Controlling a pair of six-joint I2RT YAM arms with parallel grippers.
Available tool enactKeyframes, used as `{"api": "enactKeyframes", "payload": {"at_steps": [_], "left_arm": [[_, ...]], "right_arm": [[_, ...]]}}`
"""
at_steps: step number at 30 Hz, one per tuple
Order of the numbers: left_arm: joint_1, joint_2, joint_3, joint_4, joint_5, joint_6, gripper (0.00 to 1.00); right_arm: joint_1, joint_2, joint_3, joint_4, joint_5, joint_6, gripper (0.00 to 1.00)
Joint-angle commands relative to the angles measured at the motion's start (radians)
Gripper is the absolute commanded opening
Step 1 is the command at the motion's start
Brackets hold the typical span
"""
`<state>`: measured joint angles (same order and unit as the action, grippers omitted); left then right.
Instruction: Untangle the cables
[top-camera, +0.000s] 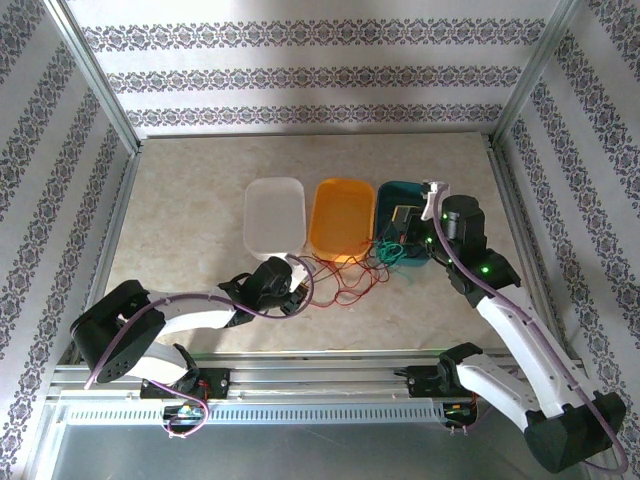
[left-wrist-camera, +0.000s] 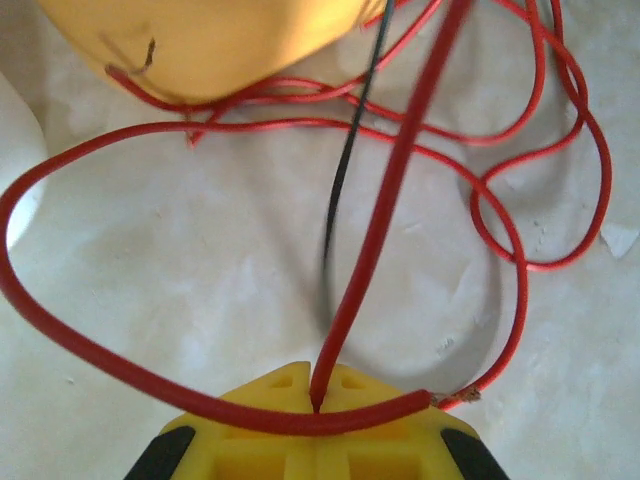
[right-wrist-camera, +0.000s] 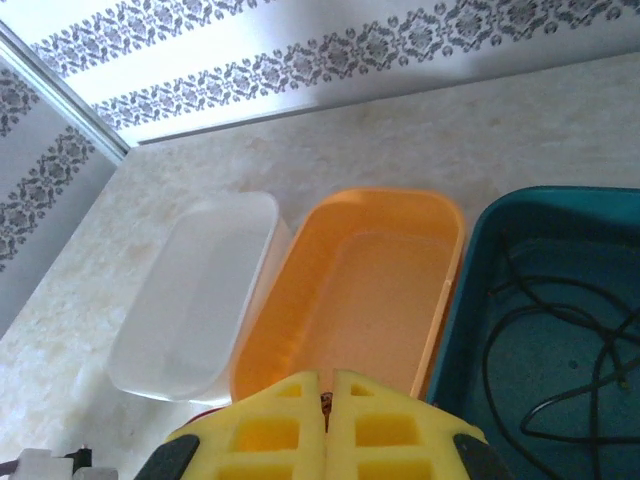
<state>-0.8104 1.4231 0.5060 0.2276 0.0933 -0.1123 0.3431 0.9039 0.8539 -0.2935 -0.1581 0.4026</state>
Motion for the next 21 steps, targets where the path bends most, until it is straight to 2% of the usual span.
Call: {"api": "enactKeyframes", "payload": {"at_steps": [1,8,10,12,14,18,21], "left_arm": [[-0.001,-0.028,0.005,-0.027,0.056,0.011,0.00],[-0.001,-0.063,0.008,-0.037,0.085,0.015,0.00],[-0.001,-0.080,0.017,-0.048,0.101,0.015,0.04],[-0.001,-0.101,0.031,-0.066,0.129,0.023,0.16],[-0.001,-0.123,0.049,-0.081,0.159,0.030,0.35],[-0.001,-0.123,0.111,-0.134,0.245,0.057,0.50],[-0.001,-0.084,0.158,-0.158,0.275,0.071,0.55]], "right_arm": [[0.040,0.019,-0.035,0.000,-0.057,0.007,0.00],[0.083,0.039,-0.037,0.010,-0.174,-0.011,0.00],[0.093,0.056,-0.031,0.009,-0.224,-0.016,0.00],[0.101,0.079,-0.026,0.004,-0.264,-0.016,0.00],[0.109,0.104,-0.028,0.008,-0.296,-0.007,0.00],[0.124,0.141,-0.041,0.039,-0.317,0.014,0.00],[0.132,0.155,-0.043,0.062,-0.320,0.031,0.00]]}}
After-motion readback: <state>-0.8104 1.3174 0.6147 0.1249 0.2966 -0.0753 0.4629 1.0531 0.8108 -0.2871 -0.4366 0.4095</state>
